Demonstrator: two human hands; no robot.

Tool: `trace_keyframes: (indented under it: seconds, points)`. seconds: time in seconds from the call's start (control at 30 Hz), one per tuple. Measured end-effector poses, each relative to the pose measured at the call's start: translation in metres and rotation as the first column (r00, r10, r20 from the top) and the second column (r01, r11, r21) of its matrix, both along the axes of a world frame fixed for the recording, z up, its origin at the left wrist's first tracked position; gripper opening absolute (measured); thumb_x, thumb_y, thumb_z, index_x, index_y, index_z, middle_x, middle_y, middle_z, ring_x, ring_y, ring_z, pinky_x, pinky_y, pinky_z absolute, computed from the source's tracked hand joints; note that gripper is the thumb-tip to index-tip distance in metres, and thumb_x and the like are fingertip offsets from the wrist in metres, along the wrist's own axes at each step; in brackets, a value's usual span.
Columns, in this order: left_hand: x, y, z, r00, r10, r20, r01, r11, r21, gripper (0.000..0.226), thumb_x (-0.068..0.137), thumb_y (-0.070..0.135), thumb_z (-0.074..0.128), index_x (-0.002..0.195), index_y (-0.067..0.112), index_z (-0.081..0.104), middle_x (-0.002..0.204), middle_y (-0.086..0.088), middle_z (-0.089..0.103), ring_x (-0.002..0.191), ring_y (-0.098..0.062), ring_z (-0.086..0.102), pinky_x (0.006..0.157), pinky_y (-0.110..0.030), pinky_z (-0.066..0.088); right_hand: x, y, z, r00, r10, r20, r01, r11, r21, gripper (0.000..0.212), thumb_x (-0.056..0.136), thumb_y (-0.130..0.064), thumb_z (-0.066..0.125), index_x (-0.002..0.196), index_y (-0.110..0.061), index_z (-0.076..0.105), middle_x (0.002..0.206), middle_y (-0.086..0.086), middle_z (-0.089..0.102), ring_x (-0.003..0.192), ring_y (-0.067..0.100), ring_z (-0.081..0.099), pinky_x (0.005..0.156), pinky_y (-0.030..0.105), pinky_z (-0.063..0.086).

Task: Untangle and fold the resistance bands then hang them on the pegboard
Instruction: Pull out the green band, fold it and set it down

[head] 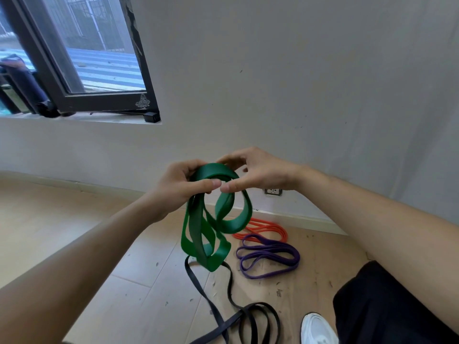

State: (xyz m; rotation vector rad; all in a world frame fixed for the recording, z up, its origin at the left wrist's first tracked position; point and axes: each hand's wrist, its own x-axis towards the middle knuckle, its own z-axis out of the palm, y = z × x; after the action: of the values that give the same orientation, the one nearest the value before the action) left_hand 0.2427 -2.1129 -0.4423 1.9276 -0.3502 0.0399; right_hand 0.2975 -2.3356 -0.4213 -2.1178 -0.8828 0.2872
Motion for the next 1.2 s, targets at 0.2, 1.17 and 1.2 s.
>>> trace_keyframes:
  seconds: [0.2,1.17,1.2]
  points:
    - [0.0,0.003,-0.004,0.997,-0.027,0.068,0.019,0.992,0.125,0.039,0.075,0.035,0.081,0.108,0.015,0.074,0.091,-0.011,0.073,0.085,-0.02,0.069,0.077,-0.034,0.057,-0.004,0.004,0.003,0.999,0.025,0.031,-0.025,1.0,0.003,0.028,0.083,-0.024,0.082,0.107,-0.011,0.073,0.094,0.011,0.074,0.087,0.024,0.07,0.077,0.035,0.056]
    - [-0.001,0.005,-0.029,0.971,-0.114,-0.208,0.113,0.993,-0.014,0.056,0.074,0.029,0.084,0.125,0.013,0.065,0.116,-0.009,0.074,0.112,-0.02,0.07,0.101,-0.04,0.055,-0.003,0.0,0.003,0.999,-0.05,-0.022,0.052,0.991,0.121,0.023,0.084,-0.029,0.08,0.103,-0.015,0.077,0.098,0.013,0.075,0.098,0.033,0.069,0.094,0.053,0.053]
    - [0.0,0.004,-0.031,0.97,-0.118,-0.212,0.117,0.993,-0.015,0.055,0.076,0.027,0.086,0.125,0.013,0.065,0.114,-0.009,0.074,0.112,-0.02,0.07,0.1,-0.039,0.055,-0.003,-0.001,0.004,0.998,-0.053,-0.017,0.055,0.99,0.128,0.023,0.084,-0.029,0.08,0.102,-0.015,0.077,0.098,0.014,0.075,0.098,0.034,0.068,0.094,0.053,0.053]
